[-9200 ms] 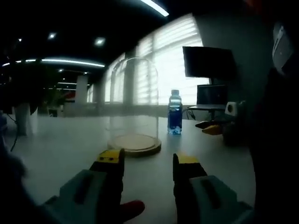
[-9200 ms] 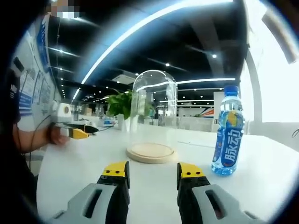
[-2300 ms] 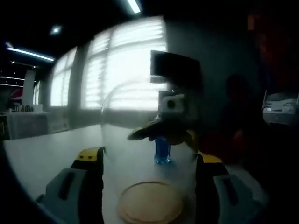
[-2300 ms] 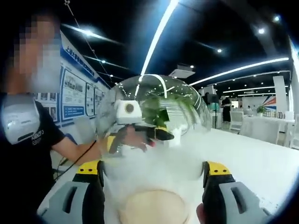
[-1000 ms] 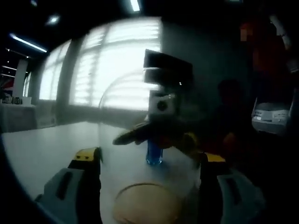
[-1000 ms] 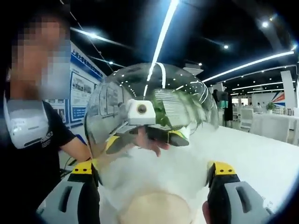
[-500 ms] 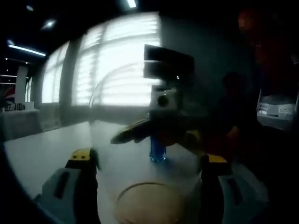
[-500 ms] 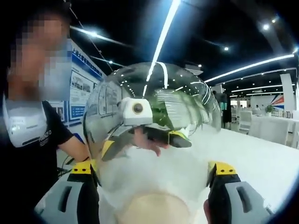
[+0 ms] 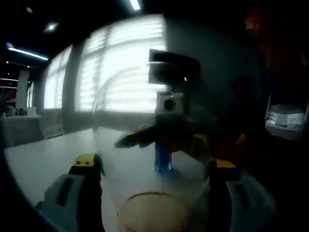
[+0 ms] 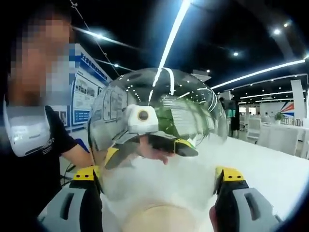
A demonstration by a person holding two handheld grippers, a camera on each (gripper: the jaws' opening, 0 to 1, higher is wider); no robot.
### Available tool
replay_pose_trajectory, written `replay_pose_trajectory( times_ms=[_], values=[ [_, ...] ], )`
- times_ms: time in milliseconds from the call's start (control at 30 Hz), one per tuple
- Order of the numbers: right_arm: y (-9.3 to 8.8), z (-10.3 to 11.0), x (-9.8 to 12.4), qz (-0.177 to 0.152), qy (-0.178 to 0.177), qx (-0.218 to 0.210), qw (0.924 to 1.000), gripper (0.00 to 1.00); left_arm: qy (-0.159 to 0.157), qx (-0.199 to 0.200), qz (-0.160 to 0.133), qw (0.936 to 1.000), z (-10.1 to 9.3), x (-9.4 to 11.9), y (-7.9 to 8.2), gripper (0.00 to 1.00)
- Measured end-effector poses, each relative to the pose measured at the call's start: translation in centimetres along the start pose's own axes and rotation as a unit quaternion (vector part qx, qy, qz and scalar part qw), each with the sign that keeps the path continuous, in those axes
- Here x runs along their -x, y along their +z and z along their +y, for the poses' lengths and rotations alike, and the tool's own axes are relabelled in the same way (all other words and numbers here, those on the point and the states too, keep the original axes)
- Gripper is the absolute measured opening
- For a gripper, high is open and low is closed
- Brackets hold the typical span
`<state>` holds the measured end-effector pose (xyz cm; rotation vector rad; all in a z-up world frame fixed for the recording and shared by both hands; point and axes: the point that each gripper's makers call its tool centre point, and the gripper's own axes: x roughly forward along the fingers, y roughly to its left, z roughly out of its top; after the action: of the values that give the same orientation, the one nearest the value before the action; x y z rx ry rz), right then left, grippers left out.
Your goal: Open the cover put in the Mizone put the cover back on
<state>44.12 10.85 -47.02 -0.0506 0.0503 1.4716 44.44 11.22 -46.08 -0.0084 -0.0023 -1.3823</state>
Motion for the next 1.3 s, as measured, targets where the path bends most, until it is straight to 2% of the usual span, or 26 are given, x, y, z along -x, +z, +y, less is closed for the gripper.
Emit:
replay_pose_trajectory(
  times_ms=[167, 367, 567, 967, 1300],
  values=[
    [0.0, 0.4, -0.2, 0.007, 0.002, 0.009, 0.9999, 0.90, 0.004, -0.012, 0.018, 0.9998, -0.2, 0.2, 0.1, 0.79],
    [0.5, 0.7, -0.2, -0.004, 0.008, -0.001, 1.0000, 0.90, 0.009, -0.007, 0.015, 0.9998, -0.5, 0.3, 0.7, 0.79],
    [0.5, 1.3, -0.2, 0.013, 0.009, 0.007, 0.9998, 0.90, 0.012, -0.012, 0.030, 0.9994, -0.9, 0.3, 0.6, 0.79],
    [1.5, 2.2, -0.3, 0.008, 0.013, 0.010, 0.9998, 0.90, 0.017, -0.016, 0.021, 0.9995, -1.7, 0.7, 1.6, 0.79],
    [0.9, 3.0, 0.0, 0.013, 0.013, 0.010, 0.9998, 0.90, 0.021, -0.010, 0.025, 0.9994, -2.7, 0.8, 0.8, 0.79]
  ],
)
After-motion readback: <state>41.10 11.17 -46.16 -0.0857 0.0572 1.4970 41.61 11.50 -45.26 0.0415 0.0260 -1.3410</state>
